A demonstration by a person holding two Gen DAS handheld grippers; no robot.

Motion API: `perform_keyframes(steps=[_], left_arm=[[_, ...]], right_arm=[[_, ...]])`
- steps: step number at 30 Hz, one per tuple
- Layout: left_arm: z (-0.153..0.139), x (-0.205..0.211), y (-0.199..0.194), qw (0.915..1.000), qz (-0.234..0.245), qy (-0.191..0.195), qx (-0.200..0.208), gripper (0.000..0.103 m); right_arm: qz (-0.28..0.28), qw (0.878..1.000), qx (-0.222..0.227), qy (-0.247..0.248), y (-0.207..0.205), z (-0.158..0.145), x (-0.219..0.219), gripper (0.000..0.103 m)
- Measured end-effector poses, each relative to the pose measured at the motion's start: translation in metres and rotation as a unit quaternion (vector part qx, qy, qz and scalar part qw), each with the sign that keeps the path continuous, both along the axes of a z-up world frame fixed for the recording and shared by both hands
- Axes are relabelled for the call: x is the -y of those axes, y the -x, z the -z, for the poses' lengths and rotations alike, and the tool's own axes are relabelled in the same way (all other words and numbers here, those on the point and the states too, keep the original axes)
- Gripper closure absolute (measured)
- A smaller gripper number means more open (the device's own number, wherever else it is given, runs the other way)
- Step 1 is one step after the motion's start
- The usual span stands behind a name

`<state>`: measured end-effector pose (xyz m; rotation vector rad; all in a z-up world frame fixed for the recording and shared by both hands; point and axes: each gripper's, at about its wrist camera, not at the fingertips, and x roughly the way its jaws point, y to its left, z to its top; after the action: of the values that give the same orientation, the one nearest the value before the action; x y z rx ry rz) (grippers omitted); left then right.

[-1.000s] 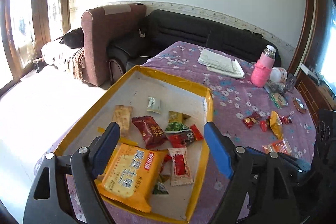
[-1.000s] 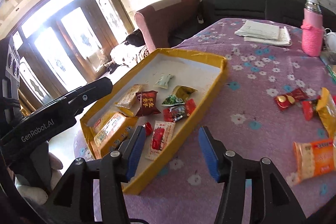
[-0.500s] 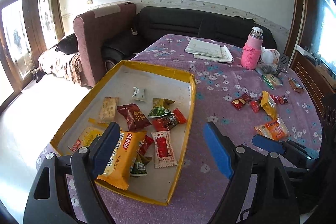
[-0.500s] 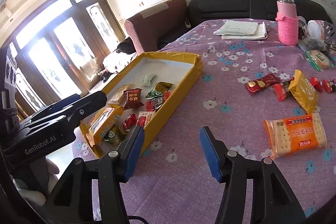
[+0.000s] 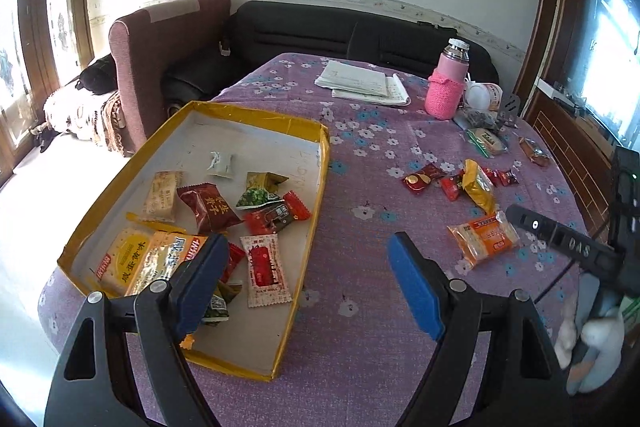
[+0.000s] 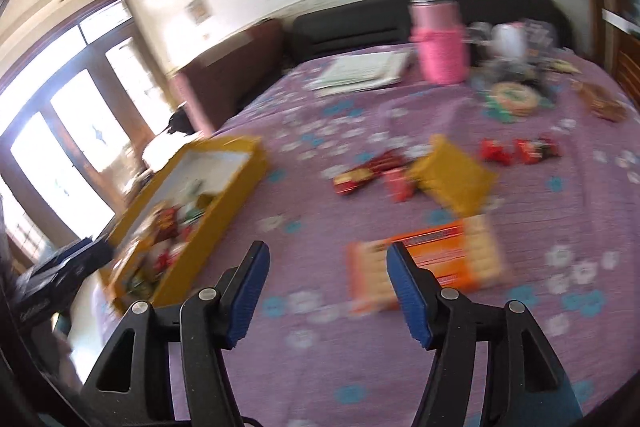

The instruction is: Organize snacks

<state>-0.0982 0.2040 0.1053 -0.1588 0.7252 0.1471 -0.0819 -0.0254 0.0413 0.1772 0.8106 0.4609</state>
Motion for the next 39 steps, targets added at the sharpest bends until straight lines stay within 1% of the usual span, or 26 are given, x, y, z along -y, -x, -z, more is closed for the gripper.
perform_keyframes(steps=[3,4,6,8,11,13,15,16,18,19,20,22,26,28,30,32,33,34,37,39], left_arm=[[0.007,0.005,-0.005,0.9997,0.016,0.019,-0.004,0.021],[0.010,0.008,-0.007,0.9994,0.021,0.024,-0.009,0.021],[0.015,0.013,-0.010,0.9987,0.034,0.033,-0.017,0.021],[0.019,0.018,-0.012,0.9979,0.047,0.036,-0.023,0.021],[0.021,0.021,-0.014,0.9968,0.061,0.044,-0.028,0.021],[0.021,0.023,-0.015,0.9966,0.066,0.043,-0.026,0.021],[0.020,0.024,-0.016,0.9960,0.075,0.044,-0.022,0.021],[0.020,0.024,-0.016,0.9956,0.079,0.046,-0.022,0.021],[0.019,0.025,-0.018,0.9945,0.088,0.052,-0.020,0.021],[0.020,0.026,-0.019,0.9941,0.092,0.054,-0.020,0.021],[0.020,0.026,-0.020,0.9937,0.095,0.056,-0.022,0.021],[0.022,0.027,-0.025,0.9927,0.101,0.061,-0.026,0.021],[0.027,0.033,-0.036,0.9886,0.122,0.079,-0.038,0.021],[0.029,0.040,-0.041,0.9856,0.140,0.084,-0.043,0.021],[0.031,0.048,-0.047,0.9820,0.159,0.090,-0.048,0.021],[0.032,0.056,-0.054,0.9780,0.179,0.093,-0.054,0.021],[0.032,0.062,-0.058,0.9755,0.191,0.093,-0.056,0.021],[0.032,0.068,-0.061,0.9730,0.205,0.092,-0.056,0.021],[0.035,0.088,-0.077,0.9659,0.238,0.081,-0.063,0.021],[0.038,0.102,-0.089,0.9590,0.265,0.077,-0.066,0.021]], right_arm=[[0.061,0.998,-0.022,-0.005,-0.029,0.007,0.047,0.038],[0.072,0.997,-0.033,-0.016,-0.039,0.011,0.061,0.038],[0.079,0.995,-0.048,-0.030,-0.053,0.018,0.073,0.038],[0.079,0.995,-0.051,-0.026,-0.065,0.023,0.075,0.038],[0.073,0.996,-0.054,-0.005,-0.085,0.028,0.067,0.038],[0.068,0.996,-0.059,-0.008,-0.099,0.031,0.063,0.038],[0.049,0.997,-0.056,-0.005,-0.110,0.030,0.056,0.034],[0.032,0.998,-0.054,0.011,-0.118,0.031,0.049,0.027],[0.010,0.998,-0.047,0.048,-0.125,0.033,0.037,0.023],[-0.002,0.997,-0.043,0.066,-0.127,0.034,0.031,0.022],[-0.019,0.995,-0.037,0.095,-0.128,0.036,0.022,0.020],[-0.043,0.989,-0.028,0.137,-0.128,0.042,0.011,0.018],[-0.081,0.974,-0.016,0.209,-0.127,0.056,-0.011,0.017],[-0.089,0.973,-0.012,0.215,-0.129,0.058,-0.015,0.017],[-0.088,0.976,-0.015,0.199,-0.132,0.058,-0.014,0.020],[-0.079,0.982,-0.029,0.168,-0.135,0.057,-0.009,0.031],[-0.070,0.983,-0.035,0.165,-0.137,0.056,-0.006,0.045],[-0.062,0.985,-0.041,0.156,-0.137,0.055,-0.001,0.055],[-0.036,0.992,-0.056,0.104,-0.134,0.050,0.021,0.057],[-0.018,0.996,-0.057,0.072,-0.129,0.048,0.038,0.057]])
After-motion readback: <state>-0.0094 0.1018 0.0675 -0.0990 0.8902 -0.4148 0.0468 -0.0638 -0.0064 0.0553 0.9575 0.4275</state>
